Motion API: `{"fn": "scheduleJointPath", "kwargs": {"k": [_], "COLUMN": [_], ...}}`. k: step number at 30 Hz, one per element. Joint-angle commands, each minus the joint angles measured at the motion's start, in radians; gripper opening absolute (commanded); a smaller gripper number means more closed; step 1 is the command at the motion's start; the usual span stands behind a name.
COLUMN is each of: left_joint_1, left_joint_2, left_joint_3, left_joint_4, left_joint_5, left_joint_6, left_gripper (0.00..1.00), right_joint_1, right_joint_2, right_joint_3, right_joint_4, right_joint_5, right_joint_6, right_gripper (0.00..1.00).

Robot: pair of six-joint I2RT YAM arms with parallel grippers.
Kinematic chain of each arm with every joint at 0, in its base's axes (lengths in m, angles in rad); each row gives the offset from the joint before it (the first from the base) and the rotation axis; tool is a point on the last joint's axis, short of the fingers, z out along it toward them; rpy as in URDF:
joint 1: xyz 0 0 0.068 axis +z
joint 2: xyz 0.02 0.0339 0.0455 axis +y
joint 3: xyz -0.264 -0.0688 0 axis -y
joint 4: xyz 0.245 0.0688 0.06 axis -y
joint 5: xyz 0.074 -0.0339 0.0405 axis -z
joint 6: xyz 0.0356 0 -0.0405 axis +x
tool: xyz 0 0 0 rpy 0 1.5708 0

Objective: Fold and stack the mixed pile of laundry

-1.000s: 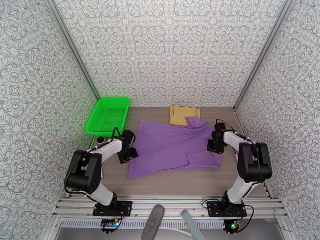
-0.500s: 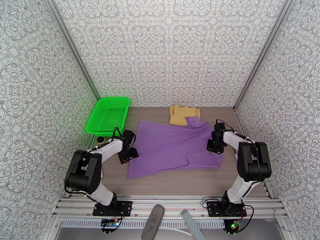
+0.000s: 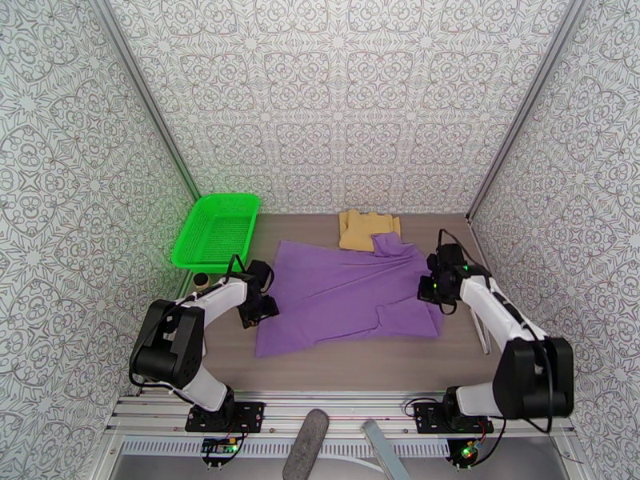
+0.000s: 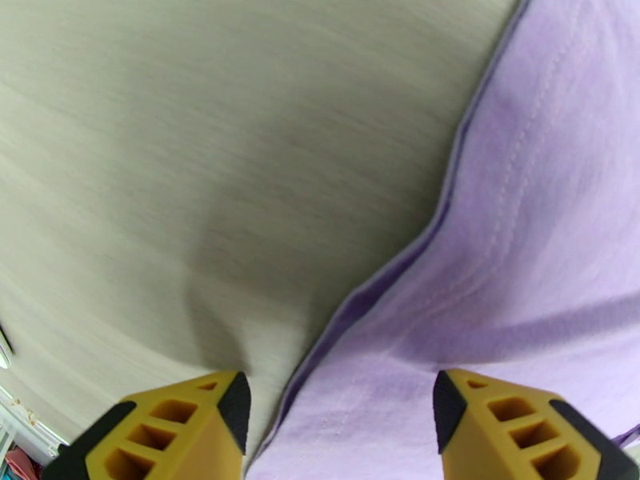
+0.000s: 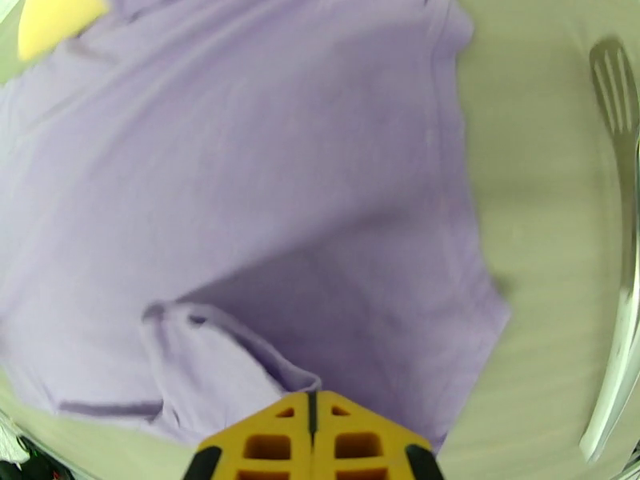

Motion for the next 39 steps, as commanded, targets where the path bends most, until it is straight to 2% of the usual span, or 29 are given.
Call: {"fn": "scheduleJointPath", "kwargs": {"k": [1,8,12,17,20,26,33,39], "left_joint_1": [-0.012,-0.033,-0.031,-0.032,-0.029,-0.013,0.003,0.028], "left_joint_2": [-0.037,-0.197,-0.27,-0.371,-0.463,-0.604,-0.552,-0.451], "left_joint_3": [0.016,-0.03,-0.09,-0.235,-0.324,-0.408,-0.456,-0.459], "left_joint_4": [-0.017,-0.125,-0.163,-0.134,-0.099,-0.122,-0.022,0.112], "left_joint_5": [0.017,0.013,0.041,0.125,0.169,0.189,0.199,0.151], "left_joint_6": [0.003,-0.051,-0.102,-0.223,-0.318,-0.451,-0.482,-0.472], "left_gripper": [0.66,0.72,0.61,0.47,0.45,0.49,0.49,0.46], "right_joint_1": [0.027,0.085,0.091,0.096,0.099,0.102,0.105,0.111], "right_joint_2": [-0.084,-0.245,-0.267,-0.283,-0.294,-0.31,-0.327,-0.327], "right_joint_3": [-0.071,-0.082,-0.092,-0.099,-0.105,-0.109,-0.115,-0.116], "right_joint_4": [-0.083,-0.136,-0.132,-0.125,-0.119,-0.111,-0.106,-0.105], "right_joint_5": [-0.033,-0.111,-0.118,-0.142,-0.152,-0.172,-0.183,-0.186], "right_joint_6": [0.032,0.074,0.073,0.06,0.056,0.049,0.046,0.047], "right_gripper": [0.0,0.0,0.0,0.0,0.0,0.0,0.0,0.0]}}
